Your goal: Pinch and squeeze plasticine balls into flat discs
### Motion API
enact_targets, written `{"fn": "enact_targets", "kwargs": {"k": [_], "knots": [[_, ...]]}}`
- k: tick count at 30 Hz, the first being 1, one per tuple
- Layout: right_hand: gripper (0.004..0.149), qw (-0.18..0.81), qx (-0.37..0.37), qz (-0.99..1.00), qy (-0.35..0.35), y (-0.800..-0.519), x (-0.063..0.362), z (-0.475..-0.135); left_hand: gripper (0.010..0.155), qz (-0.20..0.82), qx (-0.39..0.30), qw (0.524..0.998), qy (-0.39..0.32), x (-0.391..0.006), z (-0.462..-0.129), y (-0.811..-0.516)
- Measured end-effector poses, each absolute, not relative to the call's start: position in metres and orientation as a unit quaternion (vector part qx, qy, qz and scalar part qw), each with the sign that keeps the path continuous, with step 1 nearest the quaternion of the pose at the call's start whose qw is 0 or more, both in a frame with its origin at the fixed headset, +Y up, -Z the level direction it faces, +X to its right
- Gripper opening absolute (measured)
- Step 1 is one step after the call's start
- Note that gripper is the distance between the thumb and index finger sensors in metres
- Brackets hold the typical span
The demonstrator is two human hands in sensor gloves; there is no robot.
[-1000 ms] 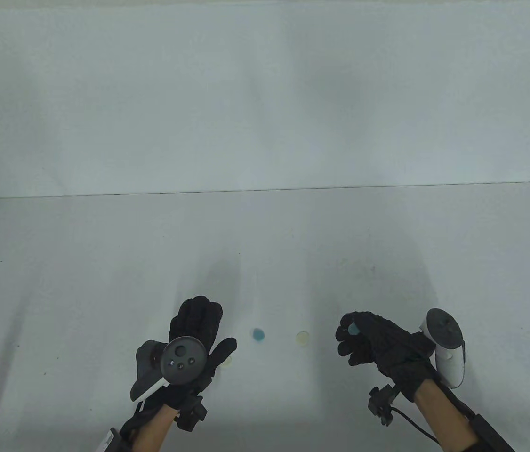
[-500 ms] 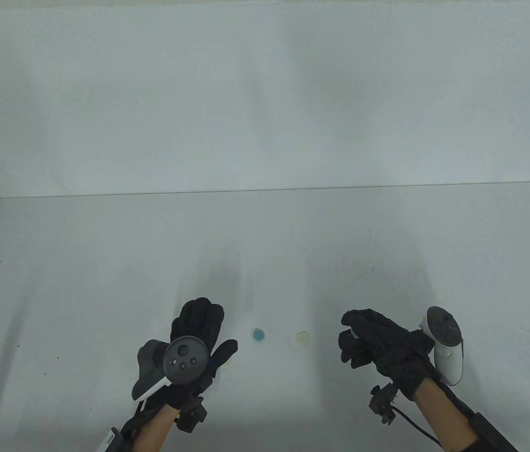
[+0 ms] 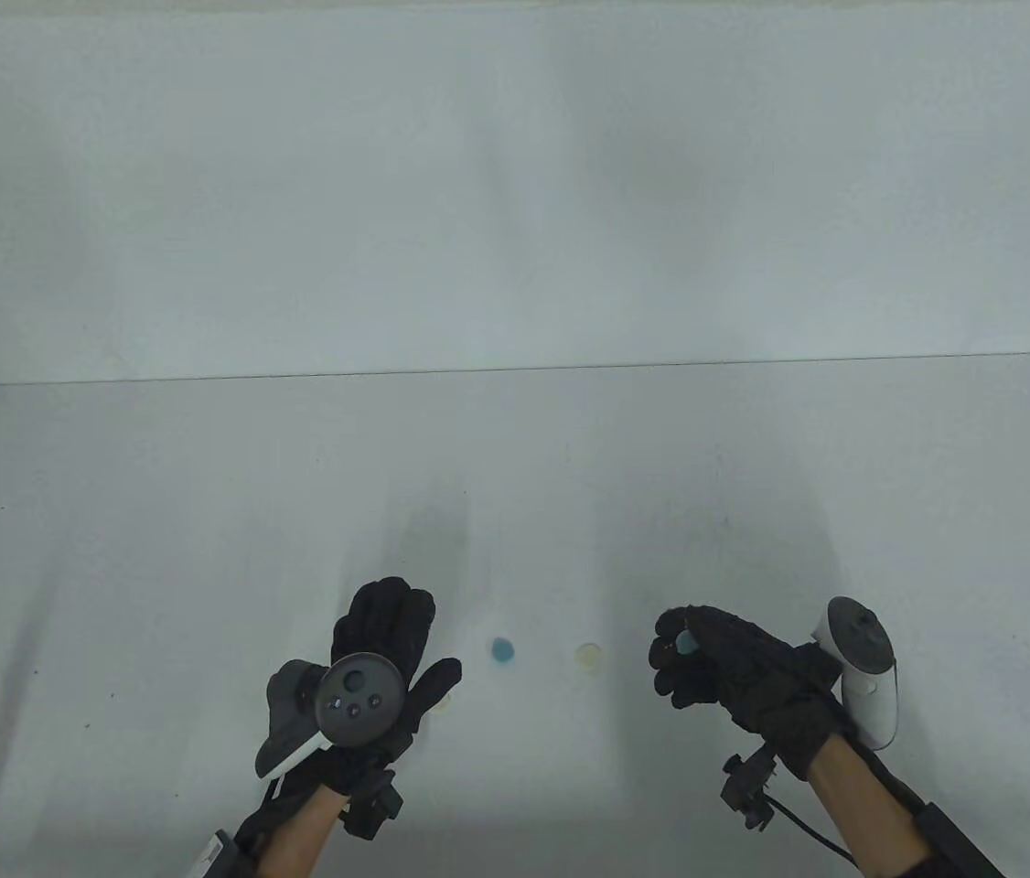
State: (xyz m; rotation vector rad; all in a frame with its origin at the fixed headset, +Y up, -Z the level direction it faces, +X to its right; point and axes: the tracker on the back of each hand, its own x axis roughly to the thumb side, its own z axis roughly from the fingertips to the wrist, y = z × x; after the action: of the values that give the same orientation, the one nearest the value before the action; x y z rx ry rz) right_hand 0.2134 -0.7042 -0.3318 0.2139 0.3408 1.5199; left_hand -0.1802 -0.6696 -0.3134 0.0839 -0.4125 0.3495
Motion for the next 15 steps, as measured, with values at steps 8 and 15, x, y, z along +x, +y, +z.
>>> {"fn": "enact_targets", "kwargs": {"k": [8, 15], "knots": [[0.044, 0.678, 0.096, 0.719, 0.121, -0.6969, 0.2138, -0.3318, 0.076, 0.174, 0.04, 0.962, -0.205, -0.1802, -0.3134, -0.6697], [0.054, 0.689, 0.082, 0.708, 0.129, -0.7045, 0.2143, -0.3324, 0.077, 0.174, 0.043, 0.962, -0.206, -0.1808, -0.3132, -0.6687]]}}
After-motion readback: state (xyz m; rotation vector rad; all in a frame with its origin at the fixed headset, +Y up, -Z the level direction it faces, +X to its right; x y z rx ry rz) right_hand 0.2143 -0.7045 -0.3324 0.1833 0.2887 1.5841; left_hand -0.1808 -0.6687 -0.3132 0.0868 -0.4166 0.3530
